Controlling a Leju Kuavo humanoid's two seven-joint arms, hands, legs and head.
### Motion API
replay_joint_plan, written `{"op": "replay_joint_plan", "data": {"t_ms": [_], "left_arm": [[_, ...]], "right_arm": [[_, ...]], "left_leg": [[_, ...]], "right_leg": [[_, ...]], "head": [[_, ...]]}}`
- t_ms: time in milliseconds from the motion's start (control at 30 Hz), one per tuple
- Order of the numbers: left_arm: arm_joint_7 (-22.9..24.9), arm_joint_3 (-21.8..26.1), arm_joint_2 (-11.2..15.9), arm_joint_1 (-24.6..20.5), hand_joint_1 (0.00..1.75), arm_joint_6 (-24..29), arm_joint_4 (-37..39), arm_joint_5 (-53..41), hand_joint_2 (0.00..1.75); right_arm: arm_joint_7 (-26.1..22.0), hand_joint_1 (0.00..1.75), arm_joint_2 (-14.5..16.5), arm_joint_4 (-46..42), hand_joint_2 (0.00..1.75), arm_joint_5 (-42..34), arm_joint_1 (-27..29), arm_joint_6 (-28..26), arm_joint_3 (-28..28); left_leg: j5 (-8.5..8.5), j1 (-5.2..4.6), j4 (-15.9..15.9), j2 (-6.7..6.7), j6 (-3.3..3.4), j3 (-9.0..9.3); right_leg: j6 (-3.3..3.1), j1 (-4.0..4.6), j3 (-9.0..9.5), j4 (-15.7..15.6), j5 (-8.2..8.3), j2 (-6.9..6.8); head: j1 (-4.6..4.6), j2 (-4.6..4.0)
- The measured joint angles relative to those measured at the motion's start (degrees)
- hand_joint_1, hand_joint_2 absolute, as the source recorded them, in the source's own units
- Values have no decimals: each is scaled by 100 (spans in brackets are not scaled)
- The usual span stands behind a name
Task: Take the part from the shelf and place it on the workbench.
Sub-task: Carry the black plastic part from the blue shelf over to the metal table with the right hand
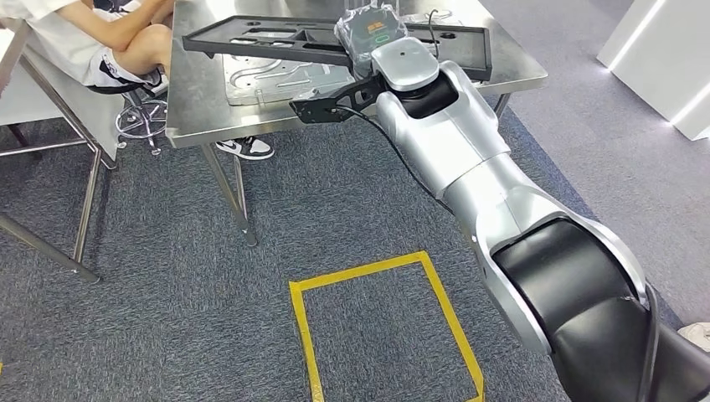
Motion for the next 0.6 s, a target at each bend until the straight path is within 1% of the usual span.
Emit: {"op": "replay_joint_plan", "data": {"t_ms": [33,67,100,133,167,200,267,300,333,367,400,433,467,500,533,567,600], "left_arm": [[0,0,-1,1,0,-1,0,-2,175],[0,0,-1,4,0,-2,0,-3,175],[0,0,-2,5,0,-4,0,-3,175],[1,0,-3,6,0,-7,0,-4,175],[1,0,-4,6,0,-9,0,-6,175],[1,0,-4,5,0,-10,0,-6,175],[0,0,-3,3,0,-11,0,-8,175],[0,0,-1,6,0,-11,0,-9,175],[0,1,1,9,0,-11,0,-10,175],[0,1,4,14,0,-11,0,-11,175],[0,2,5,18,0,-11,0,-13,175],[0,2,6,19,0,-13,0,-16,175],[0,2,7,19,0,-15,0,-21,175],[0,2,7,19,0,-17,0,-25,175],[0,2,7,17,0,-22,0,-30,175],[-2,2,8,16,0,-26,0,-33,175],[-4,2,11,18,0,-29,0,-36,175]], "right_arm": [[4,175,-1,-5,175,-1,5,1,0],[8,175,-1,-15,175,-1,5,1,0],[10,175,-5,-27,175,-2,-1,1,0],[10,175,-7,-40,175,-4,-7,0,0],[11,175,-9,-50,175,-7,-11,-1,0],[14,175,-11,-55,175,-10,-12,-1,0],[34,175,-16,-68,175,-13,-11,0,-1],[50,175,-22,-82,175,-13,-16,3,-2],[65,175,-27,-100,175,-13,-25,7,-3],[76,175,-32,-121,175,-13,-34,12,-4],[81,175,-33,-136,175,-13,-41,18,-4],[81,175,-34,-144,175,-14,-43,25,-4],[78,175,-36,-149,175,-15,-38,32,-4],[74,175,-36,-151,175,-17,-34,39,-4],[71,175,-37,-156,175,-19,-32,44,-4],[71,175,-39,-167,175,-21,-35,46,-4],[73,175,-46,-181,175,-21,-42,49,-4]], "left_leg": [[-15,0,12,-6,-5,8],[-32,0,23,-13,-16,18],[-48,-10,34,-19,-33,21],[-61,-19,42,-23,-55,20],[-70,-29,46,-23,-81,17],[-71,-37,42,-22,-109,15],[-92,-31,34,-21,-166,23],[-147,-27,93,-17,-190,2],[-260,-24,263,-13,-211,-67],[-417,-18,549,-9,-228,-193],[-595,-16,940,-5,-246,-372],[-735,-14,1326,-5,-261,-564],[-788,-12,1584,-5,-271,-706],[-731,-12,1639,-4,-273,-759],[-563,-12,1447,-4,-266,-690],[-332,-13,1074,-4,-248,-526],[-145,-21,667,-4,-219,-331]], "right_leg": [[-17,1,104,-252,184,0],[-44,4,281,-644,400,-1],[-69,19,462,-1016,543,0],[-91,33,608,-1319,643,2],[-107,50,681,-1474,665,7],[-119,67,700,-1512,641,12],[-166,49,722,-1560,654,13],[-196,32,743,-1589,661,10],[-226,14,766,-1618,670,6],[-249,8,785,-1633,671,3],[-268,11,793,-1635,665,6],[-280,17,801,-1634,657,10],[-286,22,810,-1632,647,15],[-288,26,821,-1629,636,22],[-285,29,839,-1625,622,28],[-277,32,863,-1620,603,33],[-265,38,882,-1615,582,35]], "head": [[0,0],[1,0],[0,0],[-2,0],[-1,0],[-3,0],[-2,0],[-3,0],[-3,0],[-4,0],[-4,0],[-5,0],[-4,0],[-4,0],[-4,0],[-4,0],[-4,0]]}}
